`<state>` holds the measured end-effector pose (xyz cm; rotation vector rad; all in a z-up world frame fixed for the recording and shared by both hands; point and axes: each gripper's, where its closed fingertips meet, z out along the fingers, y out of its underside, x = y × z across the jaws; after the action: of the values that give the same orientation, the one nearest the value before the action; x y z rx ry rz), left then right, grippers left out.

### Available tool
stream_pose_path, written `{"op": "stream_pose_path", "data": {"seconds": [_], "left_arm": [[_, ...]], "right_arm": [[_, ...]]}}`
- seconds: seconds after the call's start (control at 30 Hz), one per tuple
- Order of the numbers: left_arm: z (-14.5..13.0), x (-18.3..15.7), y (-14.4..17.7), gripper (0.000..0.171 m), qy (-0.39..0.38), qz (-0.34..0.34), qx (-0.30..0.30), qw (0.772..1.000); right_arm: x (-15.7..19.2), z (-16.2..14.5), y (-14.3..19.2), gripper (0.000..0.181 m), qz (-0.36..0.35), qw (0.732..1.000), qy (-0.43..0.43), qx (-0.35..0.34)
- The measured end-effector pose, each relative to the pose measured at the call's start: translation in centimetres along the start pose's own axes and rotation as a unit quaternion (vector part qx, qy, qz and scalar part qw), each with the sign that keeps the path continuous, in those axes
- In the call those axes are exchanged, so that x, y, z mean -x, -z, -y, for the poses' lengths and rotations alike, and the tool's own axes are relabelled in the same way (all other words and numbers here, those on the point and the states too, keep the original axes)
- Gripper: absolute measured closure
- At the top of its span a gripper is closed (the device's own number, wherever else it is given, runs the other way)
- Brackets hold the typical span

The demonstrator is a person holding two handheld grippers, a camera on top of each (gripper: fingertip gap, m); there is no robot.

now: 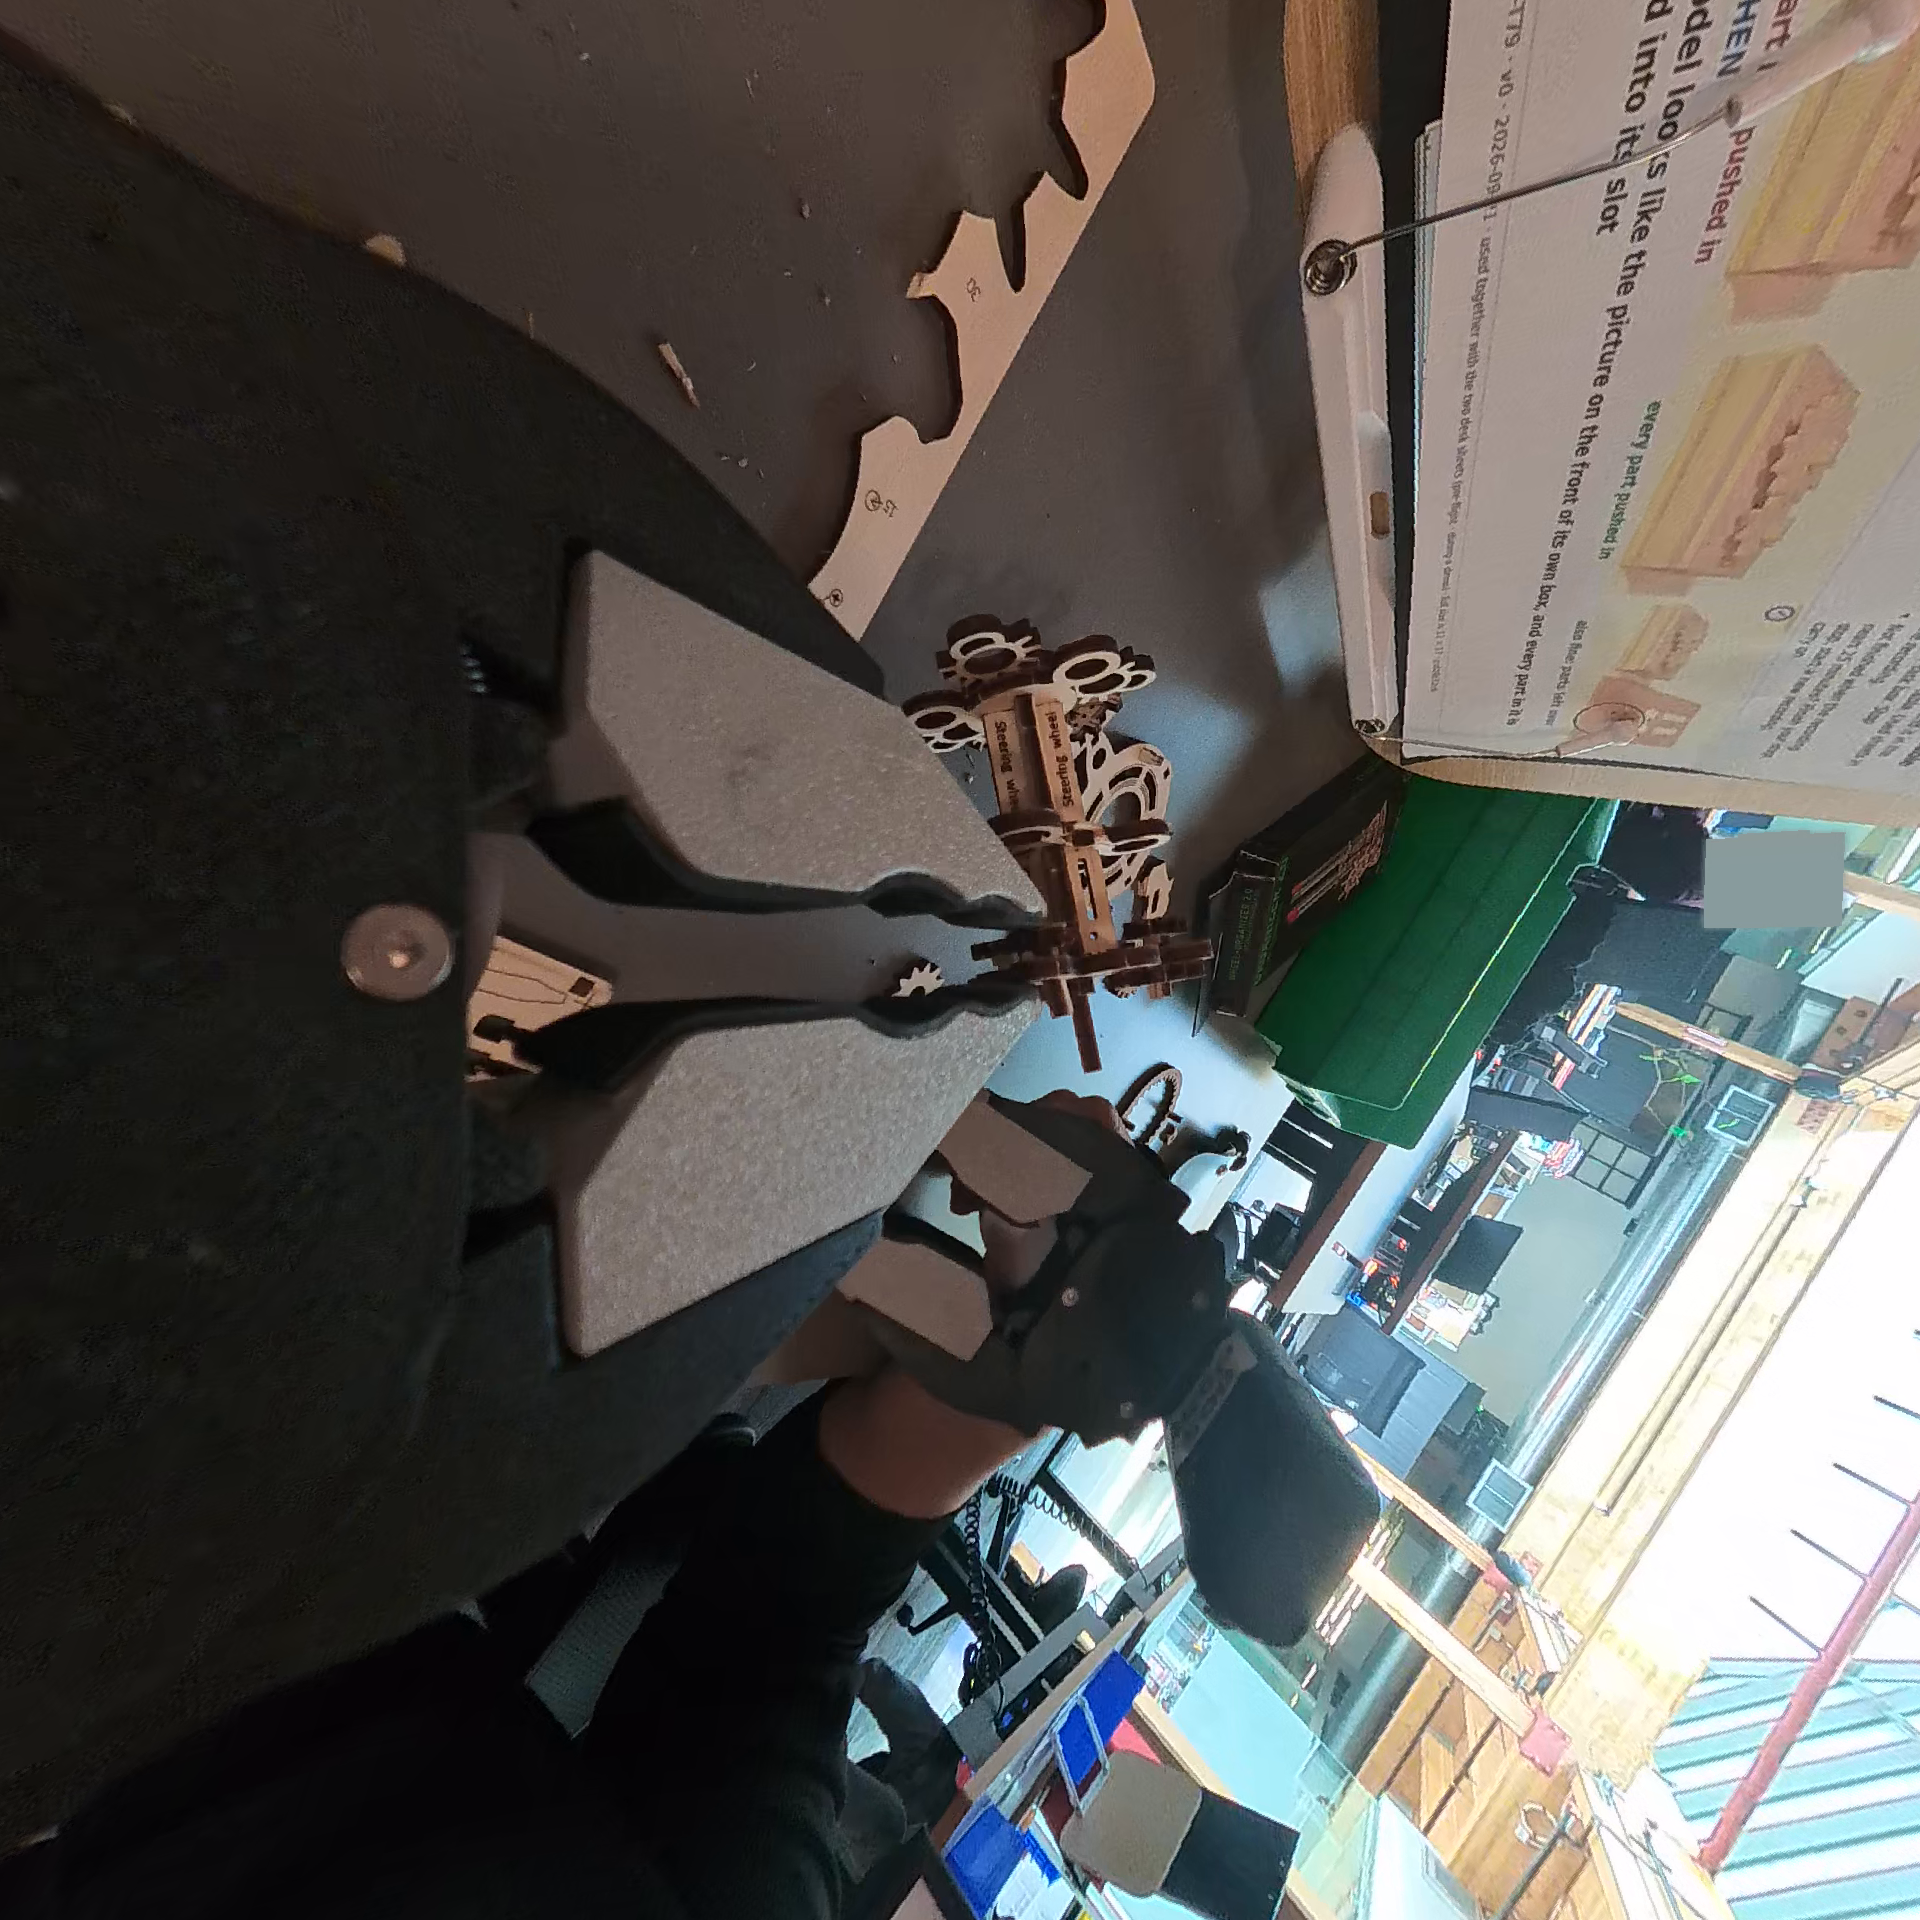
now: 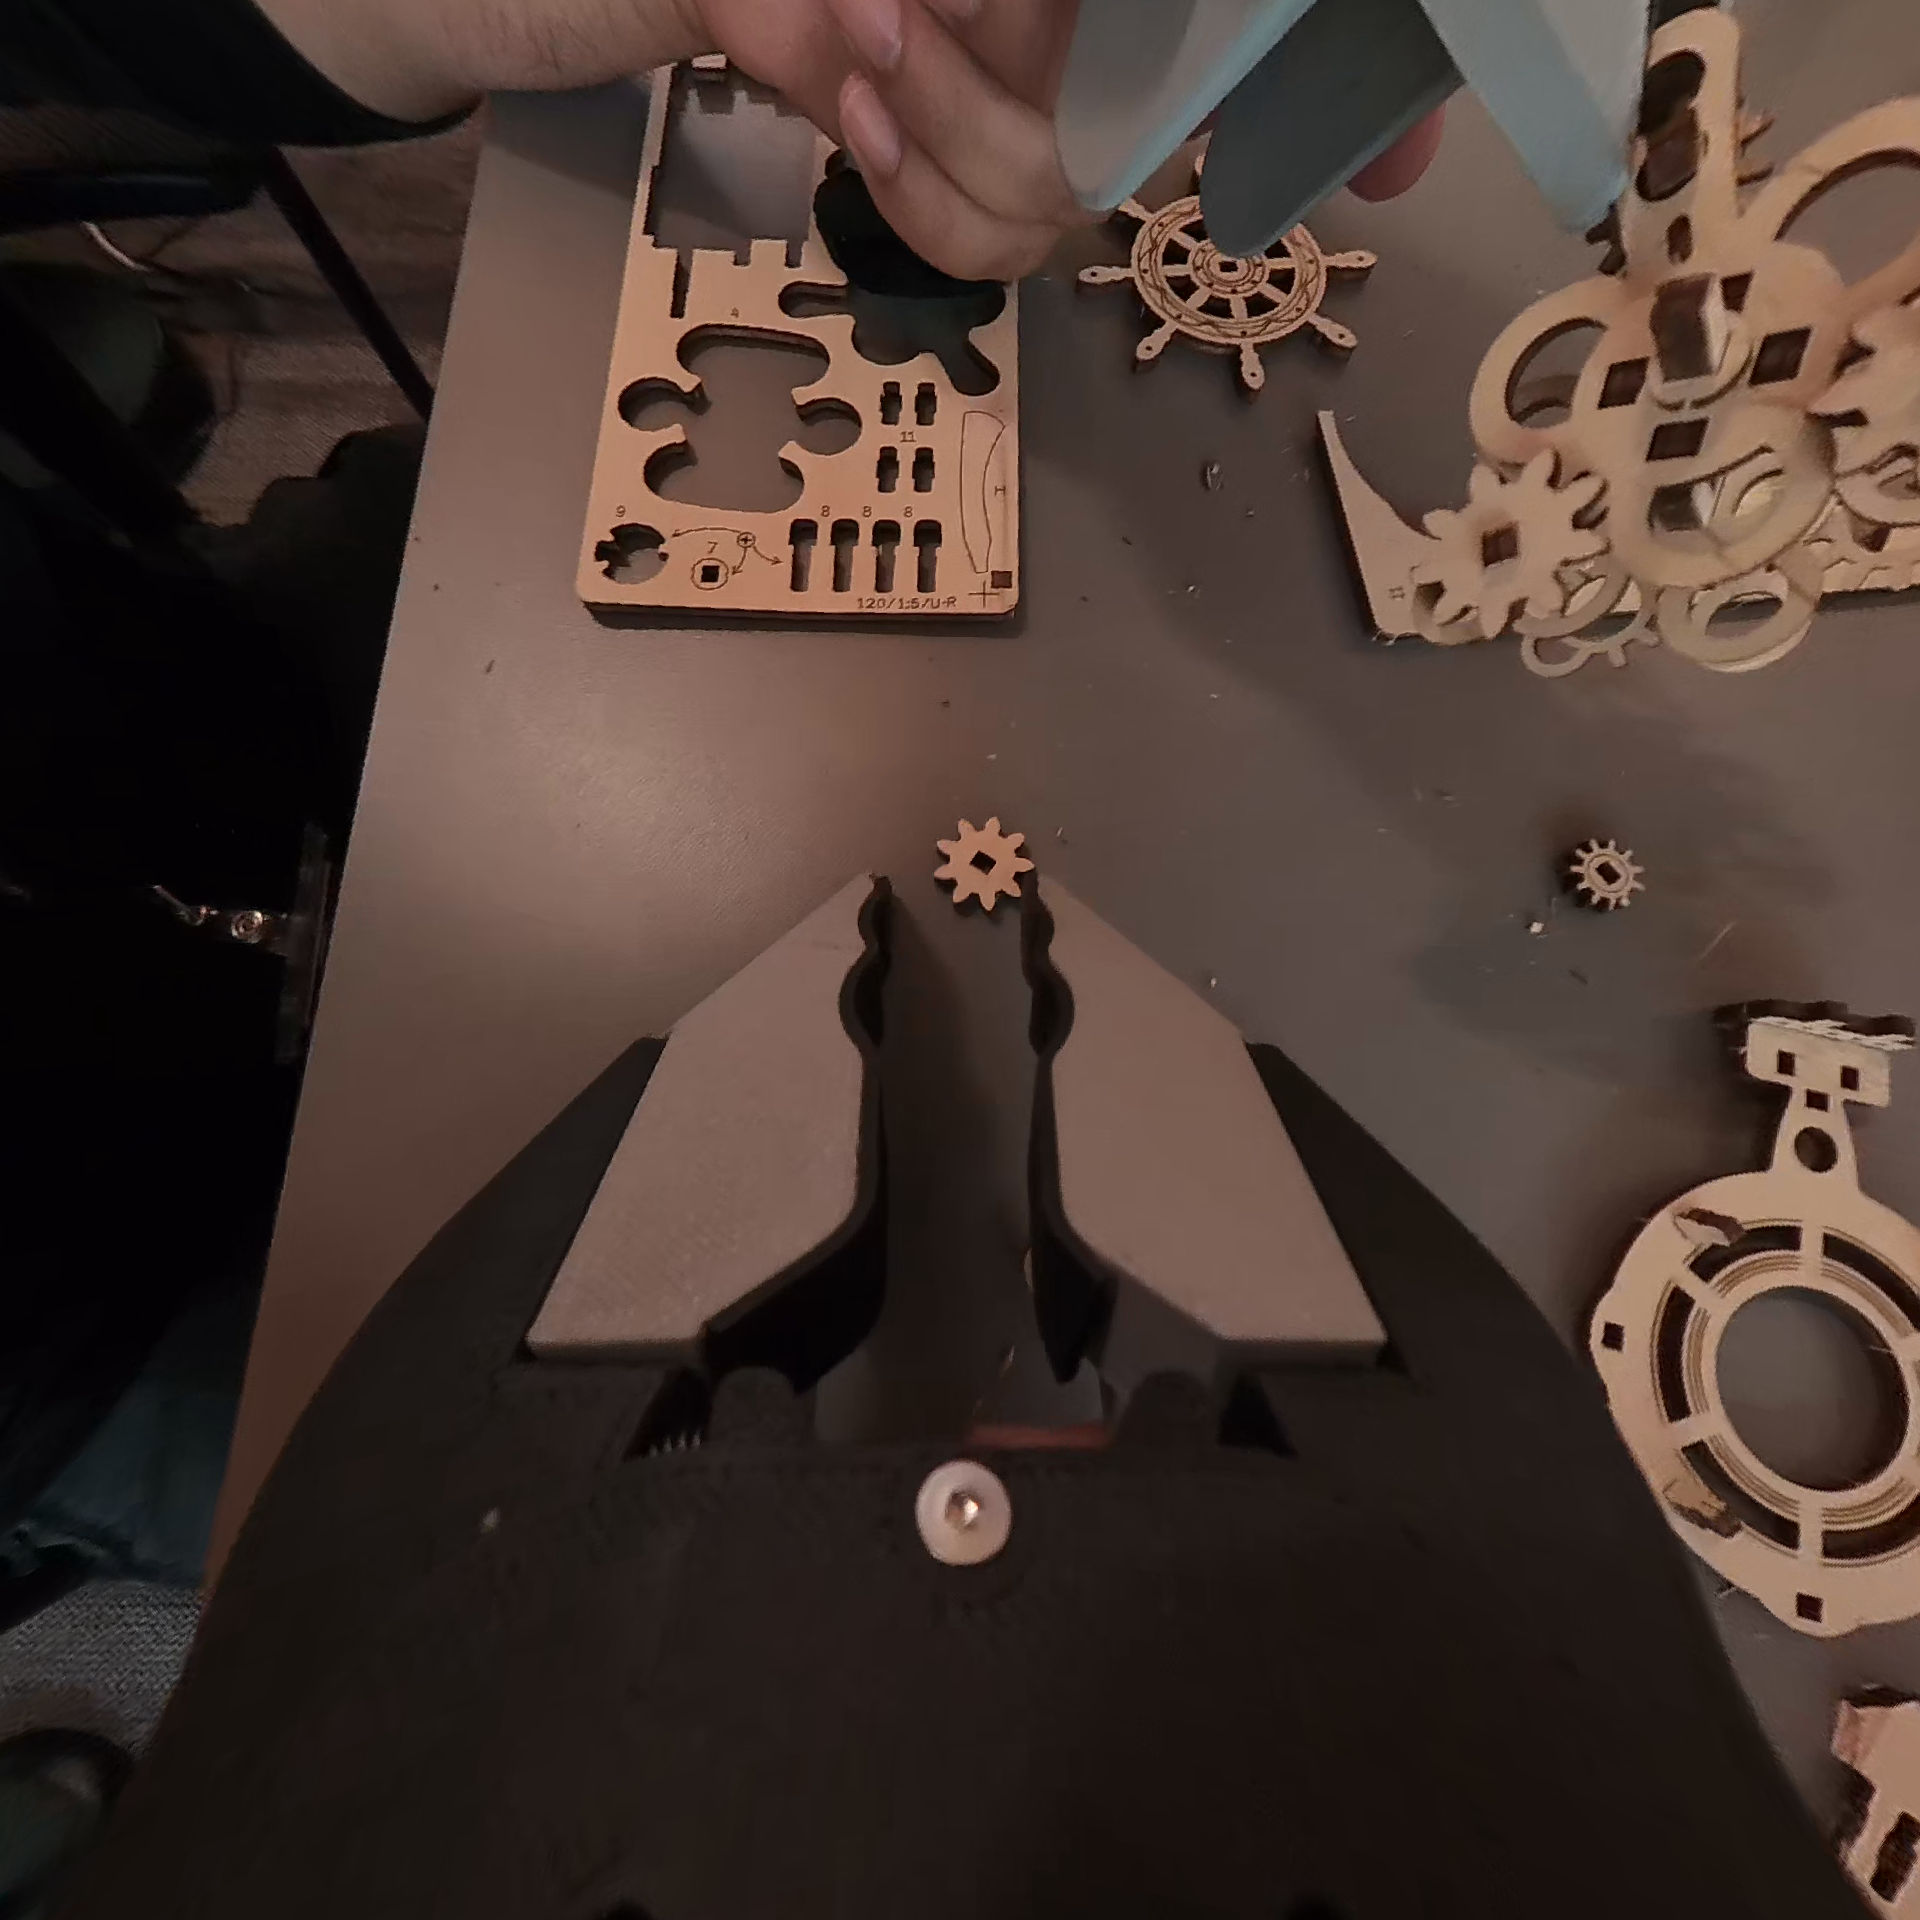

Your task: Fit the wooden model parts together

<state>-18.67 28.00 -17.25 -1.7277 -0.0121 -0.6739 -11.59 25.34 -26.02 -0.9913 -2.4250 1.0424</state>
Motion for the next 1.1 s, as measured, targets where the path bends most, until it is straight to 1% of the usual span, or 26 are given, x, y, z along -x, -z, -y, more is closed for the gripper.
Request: {"op": "stream_pose_path", "data": {"seconds": [0.17,0.2,0.27,0.3,0.37,0.47,0.63,0.77,0.8,0.87,0.9,1.03,1.1], "left_arm": [[0.0,0.0,0.0,0.164,0.001,0.000,0.000,1.000],[0.0,0.0,0.0,0.164,0.000,-0.001,0.000,1.000],[0.0,0.0,0.0,0.164,-0.001,-0.001,0.000,1.000],[0.0,0.0,0.0,0.164,-0.001,-0.001,0.000,1.000],[0.0,0.0,0.0,0.164,0.000,-0.001,0.000,1.000],[0.0,0.0,0.0,0.164,-0.001,-0.001,0.000,1.000],[-0.1,-0.1,-0.1,0.164,0.000,-0.004,0.004,1.000],[-0.2,-0.2,-0.1,0.164,0.000,-0.006,0.005,1.000],[-0.1,-0.2,-0.1,0.164,0.001,-0.006,0.004,1.000],[-0.1,-0.2,-0.1,0.164,0.001,-0.006,0.003,1.000],[-0.1,-0.2,-0.1,0.164,0.001,-0.006,0.003,1.000],[-0.1,-0.2,-0.1,0.164,0.001,-0.006,0.003,1.000],[-0.2,-0.2,-0.1,0.164,-0.001,-0.006,0.005,1.000]], "right_arm": [[0.0,-0.3,0.3,0.162,-0.001,1.000,0.009,0.003],[0.2,-0.3,0.3,0.163,0.005,1.000,0.009,0.003],[0.4,-0.4,0.5,0.173,0.014,1.000,0.011,0.003],[0.3,-0.4,0.5,0.173,0.011,1.000,0.012,0.003],[0.0,-0.4,0.5,0.165,0.003,1.000,0.010,0.004],[-0.3,-0.1,0.5,0.162,-0.006,1.000,0.009,-0.003],[-0.3,0.4,0.0,0.153,-0.017,1.000,0.025,-0.003],[-0.1,0.3,-0.3,0.153,-0.010,1.000,0.024,0.003],[0.0,0.3,-0.3,0.155,-0.006,1.000,0.024,0.003],[0.5,0.2,-0.2,0.164,0.005,1.000,0.025,0.003],[0.5,0.2,-0.2,0.165,0.006,1.000,0.026,0.003],[0.2,0.1,-0.1,0.164,-0.001,1.000,0.023,0.004],[0.1,0.2,-0.1,0.160,-0.004,1.000,0.020,0.004]]}}
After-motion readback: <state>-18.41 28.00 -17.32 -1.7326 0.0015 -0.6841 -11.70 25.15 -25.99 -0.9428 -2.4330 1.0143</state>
